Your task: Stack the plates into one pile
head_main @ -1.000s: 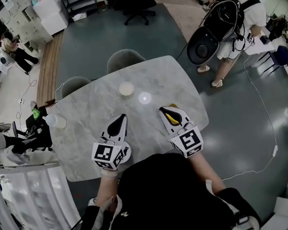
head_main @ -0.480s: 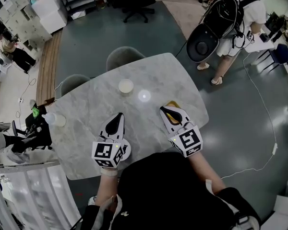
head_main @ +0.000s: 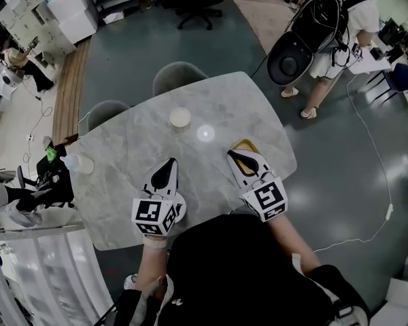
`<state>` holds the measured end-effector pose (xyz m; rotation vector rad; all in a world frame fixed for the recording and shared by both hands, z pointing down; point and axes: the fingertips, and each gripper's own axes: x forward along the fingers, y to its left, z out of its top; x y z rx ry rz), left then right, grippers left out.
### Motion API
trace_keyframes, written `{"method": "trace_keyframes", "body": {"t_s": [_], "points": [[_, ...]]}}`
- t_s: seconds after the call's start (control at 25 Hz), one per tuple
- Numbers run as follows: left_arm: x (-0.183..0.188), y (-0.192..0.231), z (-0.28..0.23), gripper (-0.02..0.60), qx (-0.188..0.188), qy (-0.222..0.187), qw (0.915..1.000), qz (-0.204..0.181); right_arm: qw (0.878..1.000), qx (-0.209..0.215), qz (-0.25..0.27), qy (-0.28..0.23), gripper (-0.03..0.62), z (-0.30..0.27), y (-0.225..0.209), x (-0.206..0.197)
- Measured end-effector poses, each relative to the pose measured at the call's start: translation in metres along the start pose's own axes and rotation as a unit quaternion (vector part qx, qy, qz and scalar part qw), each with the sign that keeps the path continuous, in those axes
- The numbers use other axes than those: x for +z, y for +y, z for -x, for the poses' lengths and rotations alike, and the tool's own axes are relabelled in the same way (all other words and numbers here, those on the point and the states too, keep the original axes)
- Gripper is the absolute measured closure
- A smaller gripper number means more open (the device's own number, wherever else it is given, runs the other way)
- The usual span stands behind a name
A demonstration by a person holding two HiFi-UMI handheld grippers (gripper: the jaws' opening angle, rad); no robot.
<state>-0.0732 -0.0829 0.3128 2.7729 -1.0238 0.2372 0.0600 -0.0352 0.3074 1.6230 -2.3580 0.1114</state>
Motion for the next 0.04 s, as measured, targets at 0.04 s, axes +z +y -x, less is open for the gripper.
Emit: {"method": "trace_keyframes", "body": {"t_s": [0.04], "points": [[-0.001, 0.0006, 0.001, 0.574, 0.0, -0.001, 1.0, 0.003, 1.0, 0.0, 0.001, 0.001, 0.578, -0.0001, 0.0012, -0.0014]]}}
